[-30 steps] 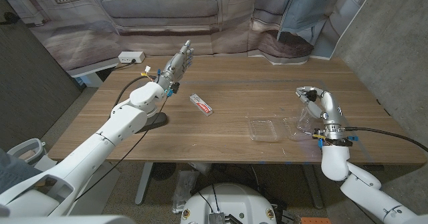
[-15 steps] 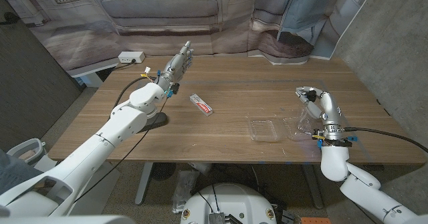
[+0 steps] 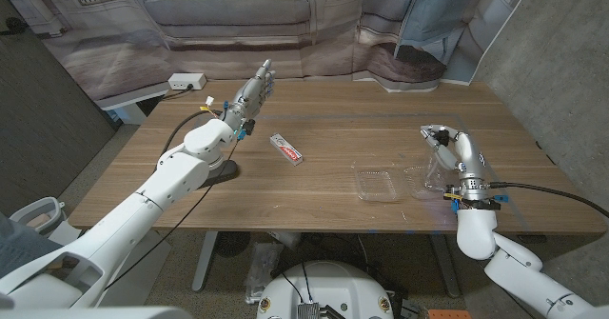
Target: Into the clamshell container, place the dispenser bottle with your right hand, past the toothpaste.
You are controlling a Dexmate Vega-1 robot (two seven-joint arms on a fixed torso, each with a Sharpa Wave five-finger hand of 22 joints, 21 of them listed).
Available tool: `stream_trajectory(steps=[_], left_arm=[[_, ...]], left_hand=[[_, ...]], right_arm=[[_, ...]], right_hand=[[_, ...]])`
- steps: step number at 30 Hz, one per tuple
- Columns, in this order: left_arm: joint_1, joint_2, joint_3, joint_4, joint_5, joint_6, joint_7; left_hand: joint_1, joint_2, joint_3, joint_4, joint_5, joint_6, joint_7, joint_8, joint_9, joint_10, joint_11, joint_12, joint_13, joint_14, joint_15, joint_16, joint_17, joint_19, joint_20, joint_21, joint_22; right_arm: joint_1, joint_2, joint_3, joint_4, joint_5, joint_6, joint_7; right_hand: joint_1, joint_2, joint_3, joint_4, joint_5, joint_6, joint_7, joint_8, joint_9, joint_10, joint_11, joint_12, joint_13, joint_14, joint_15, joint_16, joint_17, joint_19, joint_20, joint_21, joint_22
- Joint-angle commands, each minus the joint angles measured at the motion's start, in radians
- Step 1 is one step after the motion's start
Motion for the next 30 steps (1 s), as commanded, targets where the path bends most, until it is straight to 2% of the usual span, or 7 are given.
stream_trajectory(steps=[1,18,30], left_arm=[[0.009,0.007,-0.007,-0.008,-0.004,-0.003,-0.002],[0.015,0.016,-0.011,-0.020,-0.008,0.010,0.003],[-0.014,0.006,0.002,-0.002,-0.004,0.023,-0.004]], left_hand=[[0.000,0.011,-0.006,0.001,0.003,0.008,0.002,0.000,0.005,-0.002,-0.004,0.003,-0.001,-0.004,0.001,-0.003,0.003,0.006,0.002,-0.003,0.001],[0.001,0.012,-0.008,0.001,0.003,0.007,0.001,-0.001,0.005,-0.003,-0.003,0.003,-0.001,-0.004,0.001,-0.003,0.003,0.006,0.002,-0.004,0.002],[0.002,0.014,-0.010,0.001,0.003,0.008,0.002,-0.001,0.005,-0.003,-0.002,0.003,-0.001,-0.004,0.001,-0.003,0.003,0.006,0.002,-0.004,0.002]], right_arm=[[-0.002,0.000,-0.006,-0.011,0.007,-0.014,0.012],[0.030,0.012,-0.024,0.031,0.031,-0.010,0.020],[0.033,0.006,-0.023,0.041,0.051,-0.021,0.026]], right_hand=[[-0.008,-0.002,0.001,0.004,-0.001,-0.010,0.001,-0.007,0.002,-0.012,0.001,-0.007,0.002,-0.012,-0.070,-0.003,0.003,-0.005,-0.141,0.001,0.001],[-0.005,0.001,0.005,0.000,0.002,-0.017,0.003,-0.014,0.005,-0.020,0.005,-0.012,0.004,-0.027,-0.072,-0.010,0.004,-0.018,-0.141,-0.004,-0.006],[-0.006,0.001,0.005,-0.001,0.003,-0.018,0.005,-0.016,0.007,-0.025,0.007,-0.015,0.005,-0.035,-0.071,-0.014,0.004,-0.022,-0.141,-0.005,-0.010]])
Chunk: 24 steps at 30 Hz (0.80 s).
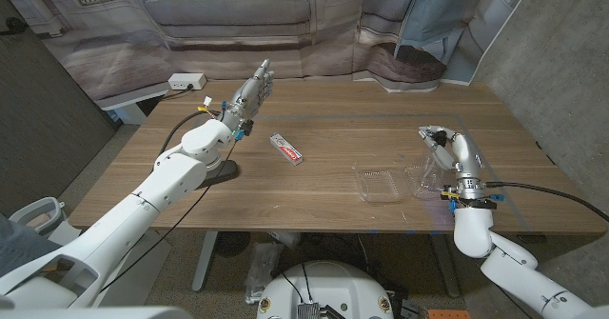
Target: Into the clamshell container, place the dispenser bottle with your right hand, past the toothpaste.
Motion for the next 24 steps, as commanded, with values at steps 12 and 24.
stream_trajectory(steps=[12,24], left_arm=[[-0.072,-0.026,0.033,0.068,0.006,0.017,-0.039],[-0.111,-0.046,0.051,0.118,0.010,0.014,-0.068]], left_hand=[[0.007,0.010,-0.008,0.005,0.002,0.008,0.002,-0.001,0.005,-0.002,-0.003,0.003,-0.001,-0.004,0.000,-0.003,0.003,0.006,0.002,-0.005,0.002],[0.008,0.011,-0.010,0.004,0.002,0.008,0.001,-0.001,0.005,-0.003,-0.003,0.003,-0.001,-0.005,0.000,-0.004,0.003,0.006,0.003,-0.005,0.002]], right_arm=[[0.006,-0.010,-0.002,0.012,0.030,-0.010,0.013],[-0.010,-0.012,0.004,0.001,0.039,-0.026,0.014]], right_hand=[[-0.032,-0.006,-0.007,0.008,0.001,-0.018,0.003,-0.016,0.009,-0.034,0.008,-0.015,0.008,-0.028,-0.077,-0.015,0.004,-0.023,-0.135,-0.008,-0.010],[-0.075,-0.023,-0.027,0.024,0.002,-0.042,0.003,-0.030,0.015,-0.069,0.008,-0.030,0.011,-0.058,-0.073,-0.026,0.006,-0.050,-0.119,-0.018,-0.020]])
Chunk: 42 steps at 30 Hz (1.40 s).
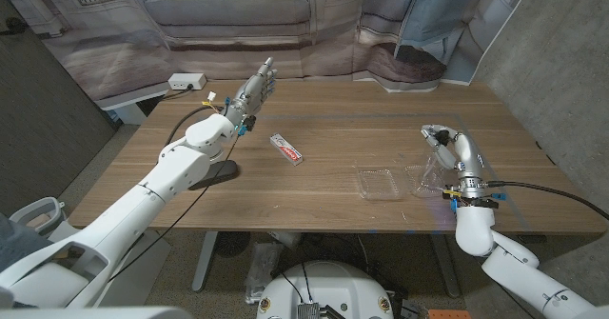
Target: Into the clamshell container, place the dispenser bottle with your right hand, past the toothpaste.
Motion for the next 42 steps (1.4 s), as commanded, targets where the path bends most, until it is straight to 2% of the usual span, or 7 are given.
stream_trajectory(steps=[1,12,22,36,42], left_arm=[[-0.040,-0.019,0.020,0.046,0.005,0.000,-0.026],[-0.042,-0.024,0.022,0.054,0.006,-0.006,-0.030],[-0.035,-0.026,0.019,0.059,0.004,-0.016,-0.030],[-0.040,-0.031,0.023,0.062,0.008,-0.017,-0.028],[-0.037,-0.032,0.025,0.056,0.008,-0.013,-0.026]], left_hand=[[0.002,0.006,-0.006,0.000,0.002,0.008,0.000,-0.001,0.005,-0.002,-0.003,0.003,-0.001,-0.005,0.000,-0.004,0.003,0.006,0.003,-0.006,0.002],[0.003,0.007,-0.007,0.000,0.002,0.008,0.000,-0.001,0.005,-0.002,-0.005,0.003,-0.001,-0.005,0.000,-0.003,0.003,0.007,0.003,-0.006,0.002],[0.004,0.008,-0.009,0.000,0.002,0.008,-0.001,-0.001,0.005,-0.001,-0.005,0.004,-0.001,-0.004,0.000,-0.003,0.003,0.006,0.004,-0.006,0.002],[0.005,0.009,-0.012,-0.001,0.002,0.011,0.000,0.000,0.005,-0.001,-0.004,0.004,-0.001,-0.004,0.000,-0.003,0.003,0.006,0.004,-0.007,0.002],[0.005,0.010,-0.013,-0.001,0.002,0.012,-0.001,0.001,0.005,-0.001,-0.003,0.004,-0.001,-0.004,-0.001,-0.003,0.003,0.007,0.004,-0.007,0.002]], right_arm=[[-0.013,-0.005,0.006,-0.007,0.011,-0.012,0.003],[-0.027,-0.012,0.014,-0.028,0.012,-0.033,0.008],[-0.034,-0.016,0.018,-0.047,0.004,-0.056,0.007],[-0.047,-0.029,0.025,-0.075,0.005,-0.082,0.024],[-0.064,-0.036,0.033,-0.092,0.012,-0.102,0.035]], right_hand=[[-0.021,-0.004,-0.009,0.006,0.002,-0.010,0.001,-0.008,0.006,-0.016,0.004,-0.006,0.003,-0.015,-0.089,-0.004,0.006,-0.013,-0.124,-0.008,-0.002],[-0.054,-0.020,-0.025,0.017,0.003,-0.027,-0.001,-0.018,0.010,-0.046,0.003,-0.019,0.005,-0.034,-0.076,-0.010,0.008,-0.031,-0.110,-0.015,-0.009],[-0.085,-0.029,-0.038,0.028,0.008,-0.042,-0.012,-0.027,0.013,-0.070,-0.001,-0.028,0.007,-0.071,-0.070,-0.024,0.010,-0.085,-0.082,-0.035,-0.018],[-0.113,-0.045,-0.053,0.035,0.016,-0.078,-0.032,-0.043,0.019,-0.116,-0.008,-0.040,0.011,-0.135,-0.033,-0.058,0.002,-0.138,-0.042,-0.056,-0.027],[-0.125,-0.050,-0.059,0.037,0.020,-0.103,-0.032,-0.052,0.022,-0.140,-0.009,-0.045,0.013,-0.164,-0.015,-0.080,-0.011,-0.158,-0.027,-0.064,-0.031]])
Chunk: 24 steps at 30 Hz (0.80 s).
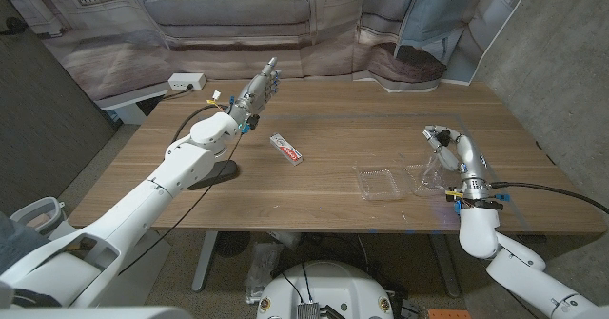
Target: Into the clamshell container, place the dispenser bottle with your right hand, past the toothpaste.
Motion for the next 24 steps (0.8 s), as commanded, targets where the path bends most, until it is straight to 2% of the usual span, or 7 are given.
stream_trajectory(steps=[1,8,12,14,24], left_arm=[[0.001,-0.002,0.004,-0.006,0.003,0.003,0.003],[0.003,0.001,0.005,-0.015,0.003,0.011,0.008],[0.002,0.002,0.006,-0.015,0.002,0.016,0.005],[0.000,0.002,0.007,-0.013,0.002,0.018,0.003],[-0.014,-0.003,0.012,0.007,0.000,0.020,-0.009]], left_hand=[[0.002,0.006,-0.007,0.000,0.002,0.006,0.004,0.001,0.005,-0.001,-0.004,0.004,-0.001,-0.004,0.000,-0.003,0.003,0.001,-0.001,0.000,0.002],[0.002,0.007,-0.008,-0.001,0.002,0.008,0.005,0.001,0.005,0.000,-0.005,0.004,-0.001,-0.004,0.000,-0.003,0.003,0.002,0.000,0.000,0.002],[0.002,0.007,-0.009,-0.001,0.001,0.009,0.005,0.001,0.005,0.000,-0.003,0.004,-0.001,-0.004,0.001,-0.003,0.003,0.001,0.000,0.000,0.002],[0.003,0.007,-0.010,-0.001,0.001,0.011,0.005,0.002,0.005,0.000,-0.003,0.004,-0.001,-0.004,0.001,-0.003,0.003,0.001,0.001,0.000,0.002],[0.003,0.008,-0.011,-0.001,0.001,0.011,0.004,0.002,0.005,-0.002,-0.003,0.003,-0.001,-0.004,0.001,-0.003,0.003,0.000,0.003,-0.001,0.002]], right_arm=[[-0.023,-0.013,0.012,-0.028,0.008,-0.029,0.018],[-0.035,-0.023,0.018,-0.048,0.018,-0.058,0.043],[-0.036,-0.027,0.018,-0.052,0.022,-0.064,0.054],[-0.035,-0.026,0.018,-0.053,0.023,-0.068,0.054],[-0.038,-0.035,0.019,-0.065,0.032,-0.081,0.074]], right_hand=[[-0.014,-0.005,-0.008,0.002,0.008,-0.011,0.000,-0.005,0.004,-0.012,-0.003,-0.003,0.003,-0.014,-0.058,-0.010,-0.005,-0.011,-0.039,-0.006,0.001],[-0.041,-0.022,-0.024,0.009,0.016,-0.056,0.002,-0.020,0.007,-0.070,0.009,-0.018,0.006,-0.065,-0.029,-0.043,-0.022,-0.042,-0.019,-0.019,-0.005],[-0.064,-0.036,-0.039,0.015,0.028,-0.108,-0.004,-0.030,0.011,-0.132,0.024,-0.033,0.007,-0.142,0.012,-0.080,-0.041,-0.075,0.000,-0.036,-0.009],[-0.069,-0.039,-0.042,0.016,0.031,-0.126,-0.002,-0.034,0.012,-0.150,0.023,-0.038,0.007,-0.162,0.021,-0.088,-0.047,-0.086,0.004,-0.041,-0.010],[-0.075,-0.044,-0.048,0.015,0.041,-0.181,0.002,-0.043,0.010,-0.205,0.035,-0.053,0.003,-0.209,0.041,-0.099,-0.062,-0.118,0.027,-0.057,-0.013]])
